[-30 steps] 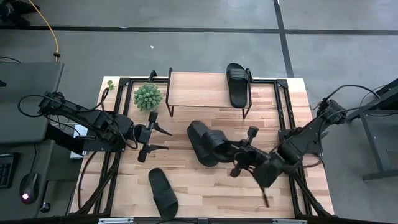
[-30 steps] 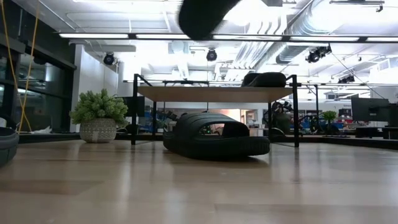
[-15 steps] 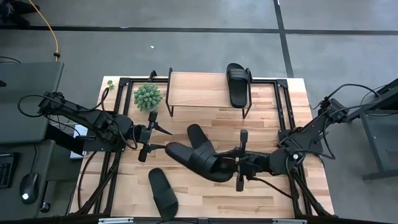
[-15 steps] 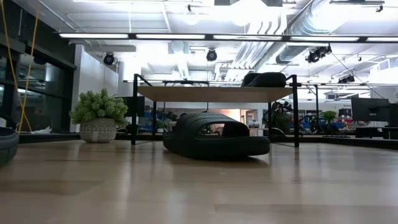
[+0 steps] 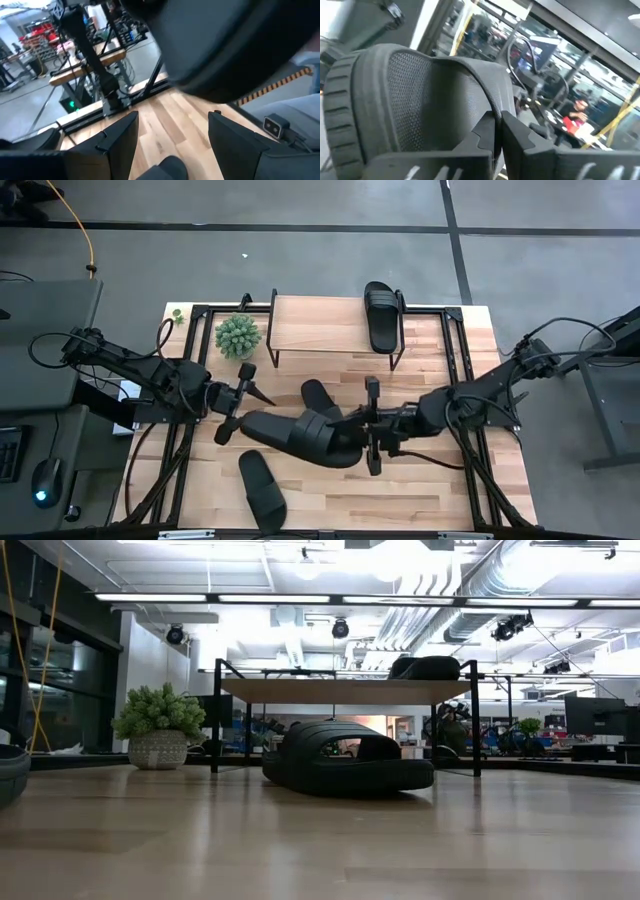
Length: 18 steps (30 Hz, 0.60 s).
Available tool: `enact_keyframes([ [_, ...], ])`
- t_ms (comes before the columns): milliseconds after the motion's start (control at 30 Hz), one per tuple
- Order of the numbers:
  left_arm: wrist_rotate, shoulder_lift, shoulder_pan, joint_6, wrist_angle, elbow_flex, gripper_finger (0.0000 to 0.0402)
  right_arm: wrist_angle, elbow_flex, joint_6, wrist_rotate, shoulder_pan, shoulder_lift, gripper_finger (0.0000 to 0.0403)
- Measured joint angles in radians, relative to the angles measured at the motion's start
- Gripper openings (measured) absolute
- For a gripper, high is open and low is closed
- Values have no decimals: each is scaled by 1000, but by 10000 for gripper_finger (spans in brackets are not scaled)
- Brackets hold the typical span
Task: Pick and place slides into the shelf
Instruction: Put the black slide on the shelf
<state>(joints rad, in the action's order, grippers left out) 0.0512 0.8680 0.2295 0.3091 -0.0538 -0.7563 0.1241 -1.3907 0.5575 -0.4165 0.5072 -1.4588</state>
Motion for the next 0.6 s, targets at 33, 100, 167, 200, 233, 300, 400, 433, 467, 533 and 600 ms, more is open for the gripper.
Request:
enact_keyframes([
  [33, -4, 0, 0, 1, 5, 0, 221, 7, 0, 1, 22, -8, -5, 0],
  [100, -10, 0, 0, 1, 8, 0, 221, 22, 0, 1, 55, -27, -19, 0],
  [167, -10, 0, 0, 1, 8, 0, 221, 25, 0, 1, 72, -42, -34, 0],
  [200, -12, 0, 0, 1, 7, 0, 221, 30, 0, 1, 80, -49, -42, 0],
  [233, -15, 0, 0, 1, 7, 0, 221, 38, 0, 0, 88, -57, -50, 0],
  [300, -29, 0, 0, 4, 1, 0, 221, 43, 0, 0, 105, -67, -65, 0],
  [400, -49, 0, 1, 5, 1, 0, 221, 47, 0, 1, 111, -73, -78, 0],
  [433, -55, 0, 1, 5, 0, 0, 221, 46, 0, 2, 111, -74, -78, 0],
  [467, -58, 0, 1, 5, 1, 0, 221, 46, 0, 7, 110, -74, -78, 0],
  [533, -67, 0, 1, 4, 3, 0, 221, 48, 0, 23, 103, -73, -77, 0],
  [600, -70, 0, 1, 1, 5, 0, 221, 46, 0, 47, 90, -69, -73, 0],
])
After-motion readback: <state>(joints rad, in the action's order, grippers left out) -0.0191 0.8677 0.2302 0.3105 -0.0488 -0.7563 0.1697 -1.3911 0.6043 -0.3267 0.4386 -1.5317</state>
